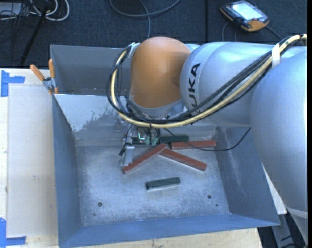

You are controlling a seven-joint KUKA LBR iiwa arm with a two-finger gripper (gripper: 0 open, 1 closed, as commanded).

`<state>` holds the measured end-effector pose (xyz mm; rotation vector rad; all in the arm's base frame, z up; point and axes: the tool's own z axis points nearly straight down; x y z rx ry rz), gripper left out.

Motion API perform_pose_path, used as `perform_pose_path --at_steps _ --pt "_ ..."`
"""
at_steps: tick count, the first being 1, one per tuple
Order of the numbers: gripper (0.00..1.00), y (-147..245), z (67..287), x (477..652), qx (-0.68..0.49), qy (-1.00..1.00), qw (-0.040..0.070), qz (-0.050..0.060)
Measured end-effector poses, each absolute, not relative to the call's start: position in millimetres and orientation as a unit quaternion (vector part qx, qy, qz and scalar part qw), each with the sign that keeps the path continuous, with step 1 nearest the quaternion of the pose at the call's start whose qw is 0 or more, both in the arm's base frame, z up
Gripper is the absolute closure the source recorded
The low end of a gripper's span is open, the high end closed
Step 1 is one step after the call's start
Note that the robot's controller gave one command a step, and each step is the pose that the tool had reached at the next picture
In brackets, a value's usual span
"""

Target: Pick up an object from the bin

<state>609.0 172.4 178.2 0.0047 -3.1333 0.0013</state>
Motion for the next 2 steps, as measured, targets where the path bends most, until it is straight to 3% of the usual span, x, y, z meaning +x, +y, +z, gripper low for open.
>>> perform_pose_path --at_steps 1,2 --pt "0.00 171.5 183.2 610.9 0.000 -1.000 0.000 0.000" --pt "0.00 136.6 122.7 613.3 0.040 -0.999 -0.001 0.000"
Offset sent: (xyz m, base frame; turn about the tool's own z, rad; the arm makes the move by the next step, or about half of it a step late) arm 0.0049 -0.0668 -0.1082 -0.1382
